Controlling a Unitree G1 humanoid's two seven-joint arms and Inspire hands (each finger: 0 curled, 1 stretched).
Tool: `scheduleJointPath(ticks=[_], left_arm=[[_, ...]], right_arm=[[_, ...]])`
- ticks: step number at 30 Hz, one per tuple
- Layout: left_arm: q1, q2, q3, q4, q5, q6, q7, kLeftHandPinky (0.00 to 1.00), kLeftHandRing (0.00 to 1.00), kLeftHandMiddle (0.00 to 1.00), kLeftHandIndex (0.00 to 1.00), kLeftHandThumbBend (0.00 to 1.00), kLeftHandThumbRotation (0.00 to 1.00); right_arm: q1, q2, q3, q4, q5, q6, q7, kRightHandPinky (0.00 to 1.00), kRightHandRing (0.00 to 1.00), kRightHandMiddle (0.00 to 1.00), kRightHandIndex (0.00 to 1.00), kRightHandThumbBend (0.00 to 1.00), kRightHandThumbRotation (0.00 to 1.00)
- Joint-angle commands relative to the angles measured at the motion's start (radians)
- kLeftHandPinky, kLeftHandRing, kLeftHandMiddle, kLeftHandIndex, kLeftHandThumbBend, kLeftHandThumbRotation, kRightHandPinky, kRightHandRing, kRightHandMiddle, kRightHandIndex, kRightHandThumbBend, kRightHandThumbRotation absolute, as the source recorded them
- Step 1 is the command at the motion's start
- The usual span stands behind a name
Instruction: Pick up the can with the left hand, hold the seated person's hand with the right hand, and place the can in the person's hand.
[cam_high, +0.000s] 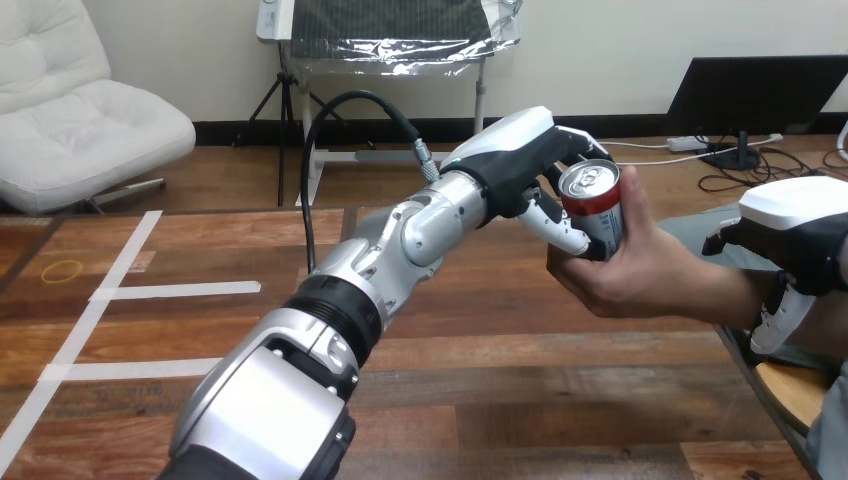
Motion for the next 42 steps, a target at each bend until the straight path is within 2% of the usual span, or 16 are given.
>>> scheduleJointPath(ticks=[1,7,23,42], left_arm=[[-0.077,0.060,0.011,-0.011,-0.011,0.000,0.007,0.62,0.71,0.76,0.74,0.73,0.08],[-0.084,0.075,0.011,-0.009,-0.009,0.014,-0.006,0.61,0.70,0.76,0.74,0.72,0.09],[-0.088,0.106,0.030,-0.007,-0.030,0.008,-0.023,0.59,0.70,0.75,0.74,0.70,0.10],[-0.093,0.130,0.072,-0.004,-0.084,0.019,-0.049,0.65,0.73,0.77,0.75,0.67,0.07]], right_arm=[[-0.076,-0.029,-0.035,-0.033,0.007,0.012,0.000,0.84,0.93,0.95,0.89,0.79,0.16],[-0.078,-0.033,-0.035,-0.031,0.007,0.011,0.008,0.85,0.95,0.95,0.90,0.79,0.17],[-0.080,-0.031,-0.035,-0.018,0.012,0.003,-0.003,0.86,0.94,0.95,0.90,0.81,0.16],[-0.095,-0.032,-0.030,-0.020,0.008,0.016,0.019,0.87,0.95,0.95,0.89,0.80,0.15]])
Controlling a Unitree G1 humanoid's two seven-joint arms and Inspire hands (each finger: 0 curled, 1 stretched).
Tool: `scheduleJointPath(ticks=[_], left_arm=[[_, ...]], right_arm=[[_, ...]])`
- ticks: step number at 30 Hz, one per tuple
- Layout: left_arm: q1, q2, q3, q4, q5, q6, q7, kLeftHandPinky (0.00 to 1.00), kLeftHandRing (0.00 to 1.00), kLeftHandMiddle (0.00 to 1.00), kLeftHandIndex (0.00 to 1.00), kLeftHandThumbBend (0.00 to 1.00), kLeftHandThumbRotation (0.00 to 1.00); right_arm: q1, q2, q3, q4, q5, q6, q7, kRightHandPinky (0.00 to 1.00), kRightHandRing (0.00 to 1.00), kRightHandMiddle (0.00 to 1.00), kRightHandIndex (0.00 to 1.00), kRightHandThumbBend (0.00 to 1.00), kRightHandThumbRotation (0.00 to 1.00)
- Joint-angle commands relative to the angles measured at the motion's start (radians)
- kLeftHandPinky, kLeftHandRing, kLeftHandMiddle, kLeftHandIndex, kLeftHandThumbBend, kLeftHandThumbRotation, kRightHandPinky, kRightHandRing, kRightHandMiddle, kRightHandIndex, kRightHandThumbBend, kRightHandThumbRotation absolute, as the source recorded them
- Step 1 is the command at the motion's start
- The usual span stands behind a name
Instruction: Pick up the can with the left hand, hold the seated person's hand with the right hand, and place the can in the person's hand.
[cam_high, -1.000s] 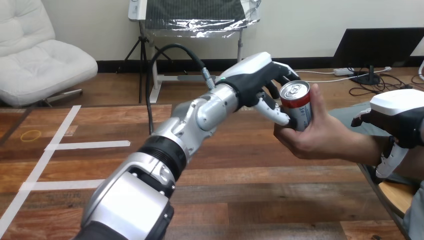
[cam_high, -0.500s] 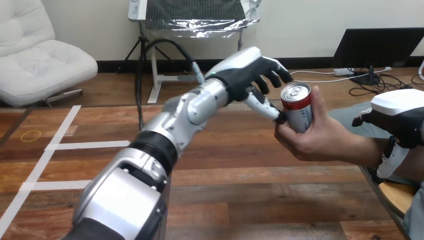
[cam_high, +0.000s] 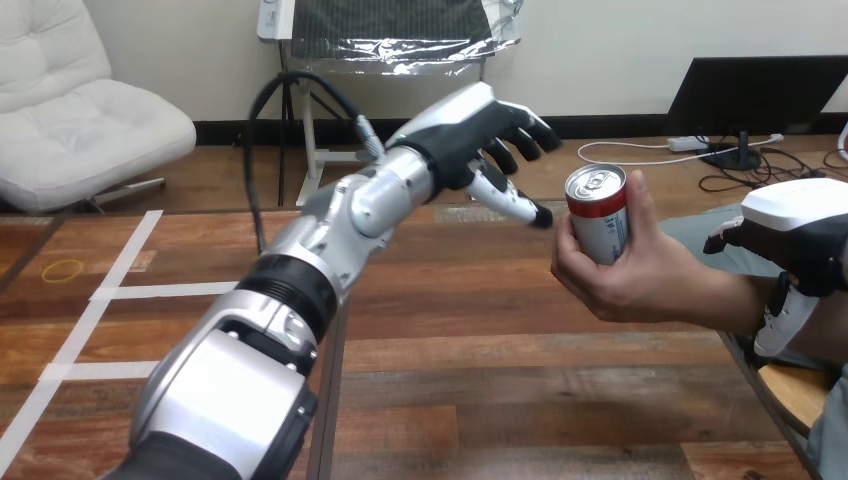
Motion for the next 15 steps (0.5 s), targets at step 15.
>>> scheduleJointPath(ticks=[15], left_arm=[[-0.079,0.051,0.024,0.000,-0.036,0.000,0.001,0.65,0.72,0.76,0.74,0.67,0.13]], right_arm=[[-0.110,-0.034,-0.035,-0.013,0.006,0.012,0.013,0.88,0.95,0.96,0.90,0.78,0.14]])
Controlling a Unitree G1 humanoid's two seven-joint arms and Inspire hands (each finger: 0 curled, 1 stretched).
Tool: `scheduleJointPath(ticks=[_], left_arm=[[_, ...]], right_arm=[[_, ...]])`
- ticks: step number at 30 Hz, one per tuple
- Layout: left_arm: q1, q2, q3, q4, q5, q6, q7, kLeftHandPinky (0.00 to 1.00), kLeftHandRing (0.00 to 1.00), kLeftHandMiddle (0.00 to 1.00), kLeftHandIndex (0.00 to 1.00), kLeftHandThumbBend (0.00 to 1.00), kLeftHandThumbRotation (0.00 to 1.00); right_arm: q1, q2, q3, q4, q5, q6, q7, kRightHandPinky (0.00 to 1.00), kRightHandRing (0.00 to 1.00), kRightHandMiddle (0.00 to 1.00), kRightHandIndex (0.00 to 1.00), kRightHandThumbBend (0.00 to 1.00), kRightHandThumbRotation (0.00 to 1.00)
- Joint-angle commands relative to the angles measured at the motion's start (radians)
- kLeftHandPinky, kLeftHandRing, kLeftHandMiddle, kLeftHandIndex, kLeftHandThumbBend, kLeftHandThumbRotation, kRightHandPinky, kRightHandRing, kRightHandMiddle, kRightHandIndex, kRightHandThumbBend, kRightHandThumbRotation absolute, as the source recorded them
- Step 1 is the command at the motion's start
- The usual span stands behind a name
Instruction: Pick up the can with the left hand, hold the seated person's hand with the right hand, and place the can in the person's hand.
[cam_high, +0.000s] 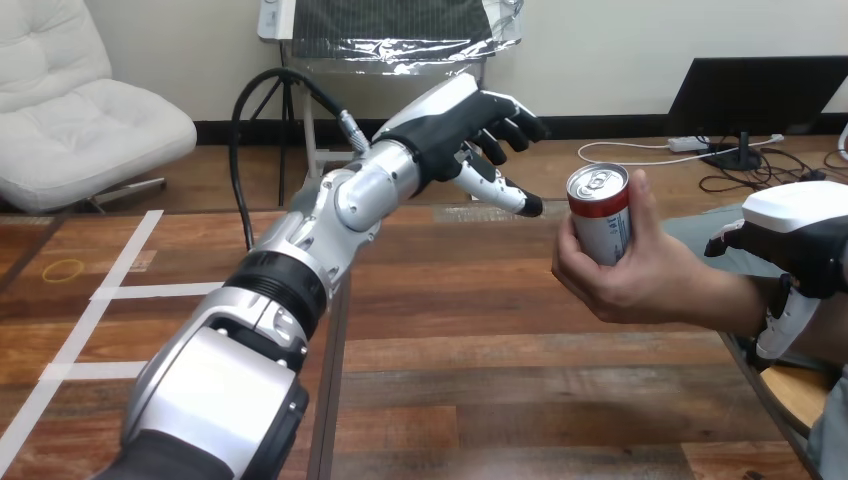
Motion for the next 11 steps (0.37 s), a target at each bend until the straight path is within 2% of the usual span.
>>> scheduleJointPath(ticks=[1,11], left_arm=[[-0.078,0.030,0.020,0.000,-0.017,0.000,0.002,0.65,0.72,0.76,0.74,0.67,0.13],[-0.072,0.039,0.030,0.000,-0.026,-0.005,0.013,0.65,0.72,0.75,0.74,0.64,0.10]], right_arm=[[-0.109,-0.035,-0.035,-0.013,0.007,0.009,0.002,0.88,0.95,0.96,0.90,0.78,0.14],[-0.116,-0.043,-0.047,-0.027,0.006,0.013,0.007,0.87,0.94,0.96,0.90,0.77,0.15]])
